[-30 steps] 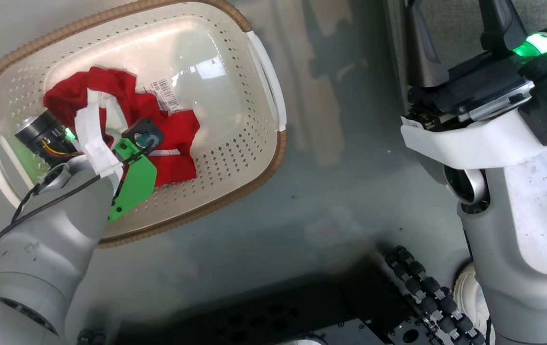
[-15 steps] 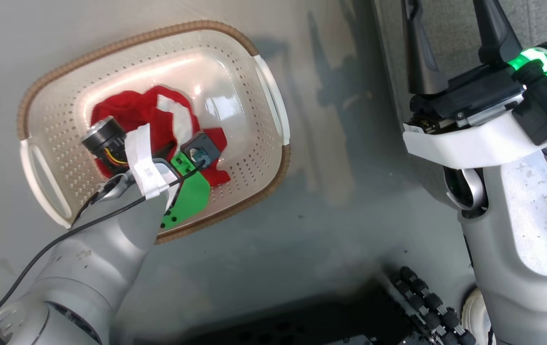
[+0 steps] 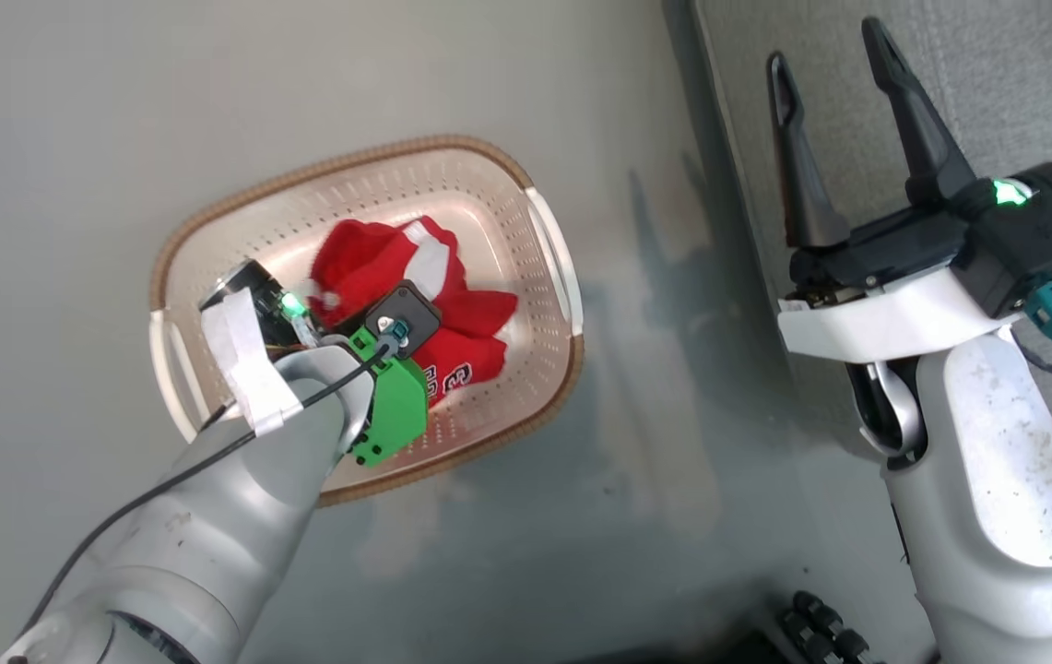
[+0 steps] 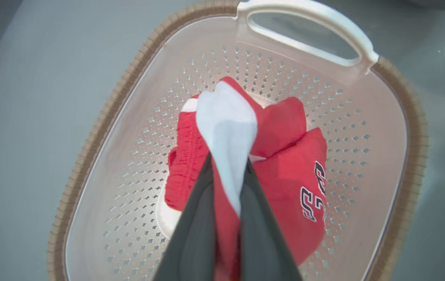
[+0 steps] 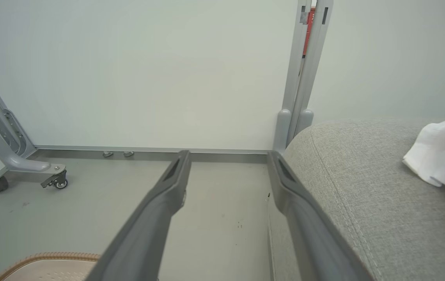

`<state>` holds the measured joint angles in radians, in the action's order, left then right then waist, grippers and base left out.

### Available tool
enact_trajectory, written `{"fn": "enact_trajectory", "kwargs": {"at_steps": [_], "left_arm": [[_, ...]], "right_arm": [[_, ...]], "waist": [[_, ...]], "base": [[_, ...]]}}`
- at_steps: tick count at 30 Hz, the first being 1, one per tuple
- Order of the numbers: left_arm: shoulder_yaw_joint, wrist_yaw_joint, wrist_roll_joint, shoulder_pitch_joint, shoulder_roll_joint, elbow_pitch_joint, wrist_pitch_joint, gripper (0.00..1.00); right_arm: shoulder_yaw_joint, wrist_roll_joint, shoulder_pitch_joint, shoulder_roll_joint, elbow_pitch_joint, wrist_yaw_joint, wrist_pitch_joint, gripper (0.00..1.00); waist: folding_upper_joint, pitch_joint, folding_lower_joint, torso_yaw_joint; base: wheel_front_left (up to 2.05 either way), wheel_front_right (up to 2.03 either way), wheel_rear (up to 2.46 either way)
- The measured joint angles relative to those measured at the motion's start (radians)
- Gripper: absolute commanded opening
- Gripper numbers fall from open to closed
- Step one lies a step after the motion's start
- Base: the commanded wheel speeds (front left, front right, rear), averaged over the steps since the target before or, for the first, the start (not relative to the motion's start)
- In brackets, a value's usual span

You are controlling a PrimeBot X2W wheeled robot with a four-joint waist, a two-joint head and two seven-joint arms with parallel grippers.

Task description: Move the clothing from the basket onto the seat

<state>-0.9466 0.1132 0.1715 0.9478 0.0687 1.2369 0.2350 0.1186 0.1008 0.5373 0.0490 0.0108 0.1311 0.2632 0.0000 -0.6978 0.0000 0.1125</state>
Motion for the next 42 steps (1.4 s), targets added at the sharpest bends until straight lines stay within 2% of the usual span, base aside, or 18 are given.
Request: {"fn": "enact_trajectory", "kwargs": {"at_steps": [7, 17, 33, 42], "left_arm": [[0.04, -0.007, 0.063, -0.062, -0.012, -0.06, 0.023, 0.0], [0.133, -0.018, 0.117, -0.15, 0.009, -0.269, 0.027, 0.0], [0.318, -0.026, 0.123, -0.246, 0.024, -0.65, 0.029, 0.0], [0.365, -0.022, 0.091, -0.256, 0.016, -0.818, 0.029, 0.0]], "right_arm": [[-0.013, -0.007, -0.059, 0.0, 0.037, 0.0, 0.0, 1.0], [-0.027, -0.007, -0.135, 0.0, 0.073, 0.0, 0.0, 1.0], [-0.042, 0.004, -0.251, 0.0, 0.102, 0.0, 0.0, 1.0], [-0.051, 0.02, -0.287, 0.0, 0.103, 0.0, 0.0, 1.0]], "waist": [[0.0, 0.111, 0.0, -0.029], [0.0, 0.259, 0.0, -0.069], [0.0, 0.468, -0.0001, -0.114], [0.0, 0.535, -0.0001, -0.126]], "base": [[0.0, 0.0, 0.0], [0.0, 0.0, 0.0], [0.0, 0.0, 0.0], [0.0, 0.0, 0.0]]}}
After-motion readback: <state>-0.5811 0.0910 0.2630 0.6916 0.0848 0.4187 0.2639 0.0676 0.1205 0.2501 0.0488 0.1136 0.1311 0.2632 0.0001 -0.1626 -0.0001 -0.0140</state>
